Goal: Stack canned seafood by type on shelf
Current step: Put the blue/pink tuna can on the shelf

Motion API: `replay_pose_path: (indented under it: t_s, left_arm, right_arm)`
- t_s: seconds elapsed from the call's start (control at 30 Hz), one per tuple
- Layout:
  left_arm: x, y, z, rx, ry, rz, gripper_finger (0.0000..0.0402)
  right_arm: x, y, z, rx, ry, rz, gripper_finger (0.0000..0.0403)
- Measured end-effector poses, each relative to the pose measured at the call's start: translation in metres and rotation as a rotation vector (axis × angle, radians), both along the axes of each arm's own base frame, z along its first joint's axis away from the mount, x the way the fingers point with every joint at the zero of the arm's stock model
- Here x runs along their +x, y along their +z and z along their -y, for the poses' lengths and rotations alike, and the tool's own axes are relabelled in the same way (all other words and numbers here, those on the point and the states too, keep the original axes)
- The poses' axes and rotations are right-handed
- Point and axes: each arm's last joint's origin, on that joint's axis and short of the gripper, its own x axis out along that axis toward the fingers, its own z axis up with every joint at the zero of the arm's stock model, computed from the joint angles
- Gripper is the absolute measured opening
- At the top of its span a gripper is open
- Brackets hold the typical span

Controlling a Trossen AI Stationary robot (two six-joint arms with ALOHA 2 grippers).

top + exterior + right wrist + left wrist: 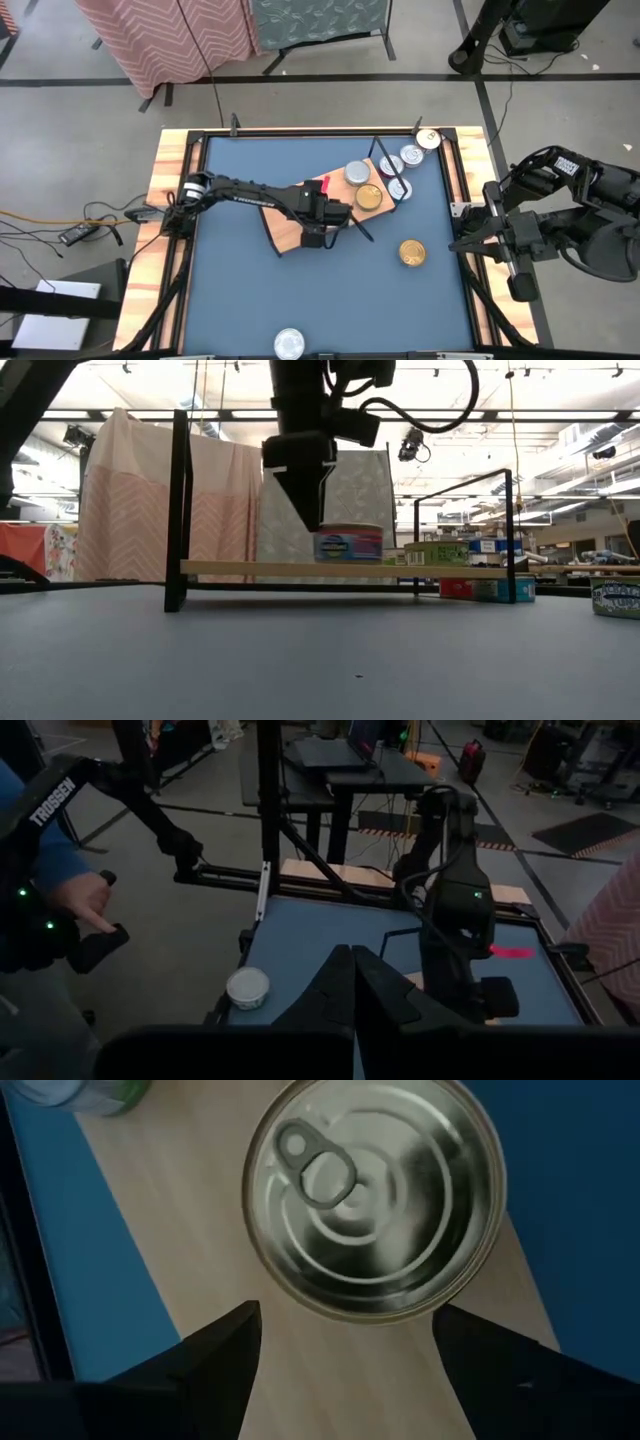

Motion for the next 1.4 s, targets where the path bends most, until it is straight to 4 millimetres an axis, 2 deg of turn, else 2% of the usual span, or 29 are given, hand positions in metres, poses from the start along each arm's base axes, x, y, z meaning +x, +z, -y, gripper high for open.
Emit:
replay_pose_path:
  t_s: [0.1,0.2,0.3,0.47,0.63,0.7,0.9,1.1,1.2,1.3,1.4]
  left_arm:
    - [0.001,0.003,-0.003,-0.014,0.016,0.01,0.0296]
    - [0.006,0.012,-0.001,-0.101,0.009,0.063,0.0293]
    - [0.014,0.02,0.005,-0.159,-0.011,0.152,0.027]
    - [0.021,0.034,0.007,-0.199,-0.009,0.247,0.0176]
    - [0.022,0.035,0.003,-0.284,0.015,0.261,0.004]
    - [0.024,0.035,0.001,-0.304,0.028,0.273,0.0012]
    - [0.033,0.036,-0.01,-0.318,0.067,0.383,0.0004]
    - [0.05,0.049,-0.033,-0.347,0.144,0.628,0.0002]
    - [0.054,0.054,-0.048,-0.33,0.208,0.714,0.0002]
    - [0.053,0.054,-0.06,-0.319,0.308,0.746,0.0002]
    - [0.052,0.054,-0.068,-0.343,0.392,0.757,0.0001]
  right_arm:
    - [0.0,0.0,0.0,0.007,-0.003,-0.001,0.0005]
    - [-0.001,0.0,-0.001,0.009,0.003,0.0,0.0005]
    - [-0.002,0.0,-0.001,0.008,0.004,0.0,0.0005]
    - [-0.001,-0.001,-0.003,0.008,0.001,-0.001,0.0005]
    - [0.0,-0.002,-0.002,-0.022,-0.051,0.013,0.0005]
    - [0.0,-0.006,-0.001,-0.062,-0.097,0.018,0.0004]
    - [0.0,-0.01,0.004,-0.156,-0.222,0.062,0.0003]
    - [-0.011,0.002,0.023,-0.258,-0.472,0.277,0.0003]
    - [-0.019,0.009,0.038,-0.235,-0.542,0.334,0.0003]
    - [-0.024,0.013,0.054,-0.133,-0.585,0.353,0.0003]
    - [-0.024,0.015,0.061,-0.162,-0.601,0.349,0.0004]
